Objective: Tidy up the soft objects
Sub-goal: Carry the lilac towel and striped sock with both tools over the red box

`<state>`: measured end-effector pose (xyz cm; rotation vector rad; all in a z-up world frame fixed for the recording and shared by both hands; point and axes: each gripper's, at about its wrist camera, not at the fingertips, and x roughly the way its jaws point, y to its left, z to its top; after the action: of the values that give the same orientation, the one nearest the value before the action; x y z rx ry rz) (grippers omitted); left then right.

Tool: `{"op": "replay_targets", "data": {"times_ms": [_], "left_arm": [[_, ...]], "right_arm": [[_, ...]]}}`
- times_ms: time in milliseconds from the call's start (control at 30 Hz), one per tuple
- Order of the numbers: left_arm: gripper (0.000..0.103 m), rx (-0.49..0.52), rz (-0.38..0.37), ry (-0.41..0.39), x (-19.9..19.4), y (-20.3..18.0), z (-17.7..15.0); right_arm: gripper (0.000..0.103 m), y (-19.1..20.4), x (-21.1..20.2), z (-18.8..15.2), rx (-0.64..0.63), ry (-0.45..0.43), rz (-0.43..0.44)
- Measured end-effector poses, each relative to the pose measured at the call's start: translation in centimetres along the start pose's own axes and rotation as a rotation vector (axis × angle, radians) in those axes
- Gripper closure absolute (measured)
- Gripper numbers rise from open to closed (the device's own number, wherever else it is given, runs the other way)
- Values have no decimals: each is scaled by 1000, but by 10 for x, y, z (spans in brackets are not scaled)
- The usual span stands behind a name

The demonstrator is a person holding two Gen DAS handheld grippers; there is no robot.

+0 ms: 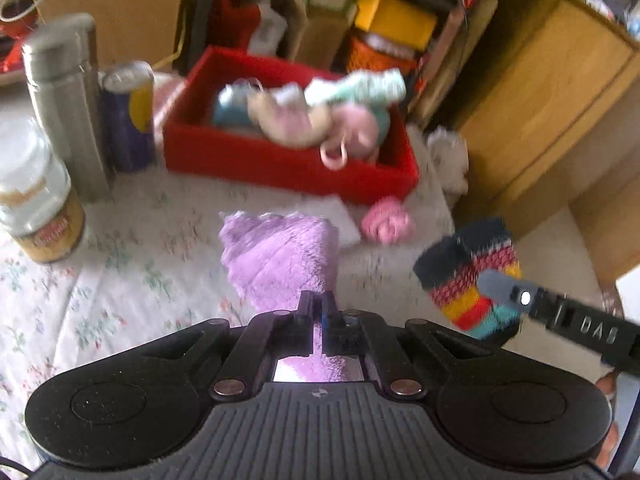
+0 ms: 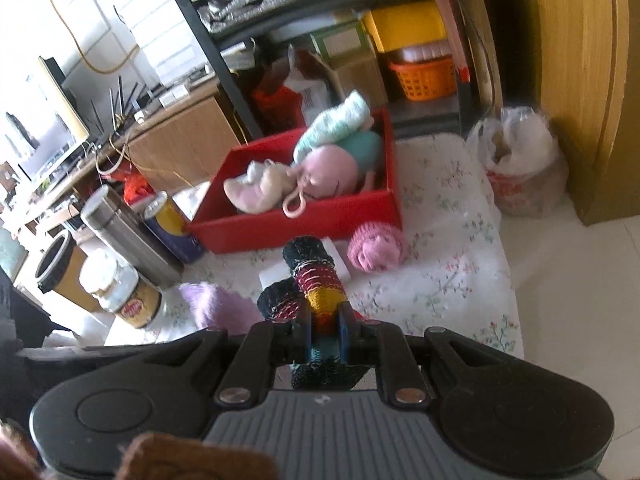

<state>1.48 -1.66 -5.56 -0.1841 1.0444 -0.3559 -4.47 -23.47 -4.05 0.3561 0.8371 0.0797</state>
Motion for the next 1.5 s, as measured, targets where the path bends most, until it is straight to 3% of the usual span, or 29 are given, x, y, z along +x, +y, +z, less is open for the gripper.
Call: {"op": "replay_targets", "data": {"times_ms": [667, 1133, 1500], "left_arm": [[103, -64, -58, -223, -49, 1, 65], [103, -61, -27, -292, -39, 3, 113], [103, -48, 40, -308, 4, 6, 164]], "right_arm": [[103, 24, -7, 40, 0, -141, 23], [103, 41, 19, 81, -25, -176, -6], [103, 38, 76, 134, -8, -165, -47]]}}
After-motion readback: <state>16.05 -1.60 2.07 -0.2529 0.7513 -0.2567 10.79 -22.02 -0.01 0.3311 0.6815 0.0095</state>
